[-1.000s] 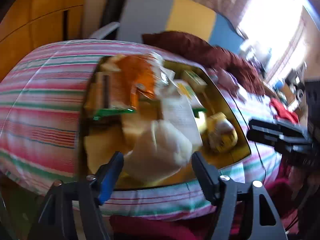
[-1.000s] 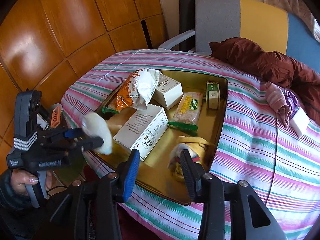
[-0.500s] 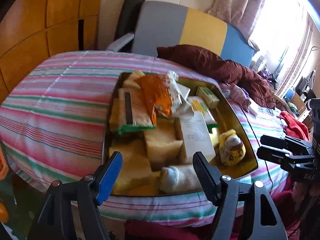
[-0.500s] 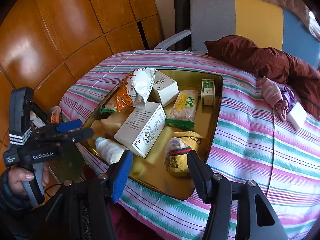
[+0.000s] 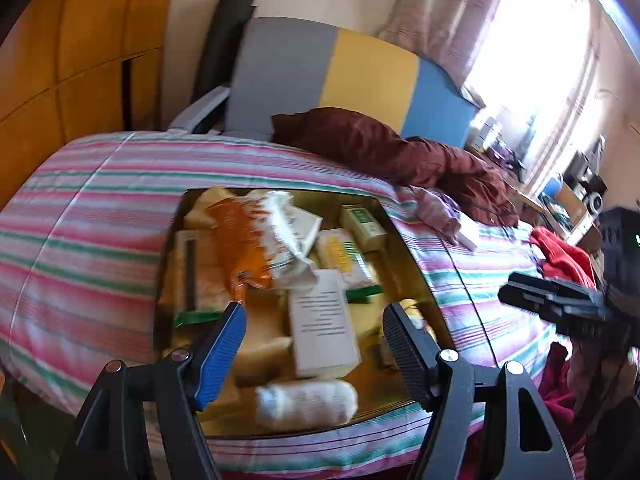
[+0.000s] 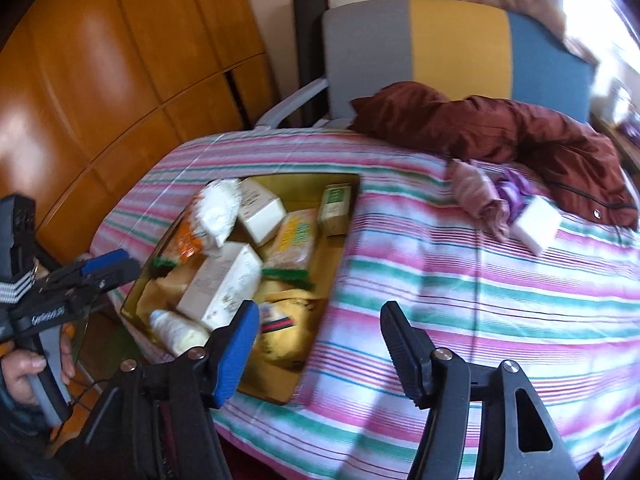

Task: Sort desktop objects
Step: 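Move both grippers back over the bed toward the pink sock and purple packet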

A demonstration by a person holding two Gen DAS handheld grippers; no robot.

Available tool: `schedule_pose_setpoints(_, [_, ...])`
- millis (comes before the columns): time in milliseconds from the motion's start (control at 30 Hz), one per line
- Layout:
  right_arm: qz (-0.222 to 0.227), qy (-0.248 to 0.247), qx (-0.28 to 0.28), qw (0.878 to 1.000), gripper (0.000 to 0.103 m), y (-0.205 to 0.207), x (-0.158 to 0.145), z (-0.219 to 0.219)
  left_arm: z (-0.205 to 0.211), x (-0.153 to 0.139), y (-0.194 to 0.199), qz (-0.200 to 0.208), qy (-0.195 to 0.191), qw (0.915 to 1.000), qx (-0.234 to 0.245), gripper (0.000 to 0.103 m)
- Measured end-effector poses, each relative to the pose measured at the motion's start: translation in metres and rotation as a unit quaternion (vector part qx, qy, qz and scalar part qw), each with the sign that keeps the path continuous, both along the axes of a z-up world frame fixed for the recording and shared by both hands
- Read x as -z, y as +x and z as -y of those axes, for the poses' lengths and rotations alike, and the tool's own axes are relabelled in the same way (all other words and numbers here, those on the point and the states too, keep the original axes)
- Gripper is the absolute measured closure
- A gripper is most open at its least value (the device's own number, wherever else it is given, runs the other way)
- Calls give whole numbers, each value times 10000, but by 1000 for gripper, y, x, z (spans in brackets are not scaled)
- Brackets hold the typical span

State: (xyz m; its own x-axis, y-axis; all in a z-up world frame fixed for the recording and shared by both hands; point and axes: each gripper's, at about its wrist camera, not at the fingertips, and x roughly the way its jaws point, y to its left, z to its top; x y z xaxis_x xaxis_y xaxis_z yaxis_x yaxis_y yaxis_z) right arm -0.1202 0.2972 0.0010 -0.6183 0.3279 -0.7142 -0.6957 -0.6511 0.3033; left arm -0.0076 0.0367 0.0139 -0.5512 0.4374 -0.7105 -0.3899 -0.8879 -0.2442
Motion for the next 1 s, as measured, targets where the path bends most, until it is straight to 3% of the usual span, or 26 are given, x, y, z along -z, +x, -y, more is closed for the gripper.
schedule_pose_setpoints(167, [-99,-353,552,9978,37,29,-3,-33,-28,-5,-2,-43,-96,9994,327,32])
schedule_pose_setpoints(433, [90,-454,1231,9913,33,61,-4,-66,-65,-10,-9,-112,-353,9979,522,32])
schedule_pose_setpoints(967, [254,-704,1599,9843,29,81,11,-92,-116,-13,-16,-275,-784,9936,764,32])
schedule_pose_setpoints(1000, [97,-647,2262,9719,29,83,11,-94,-119,-12,-17,-277,-809,9931,799,32])
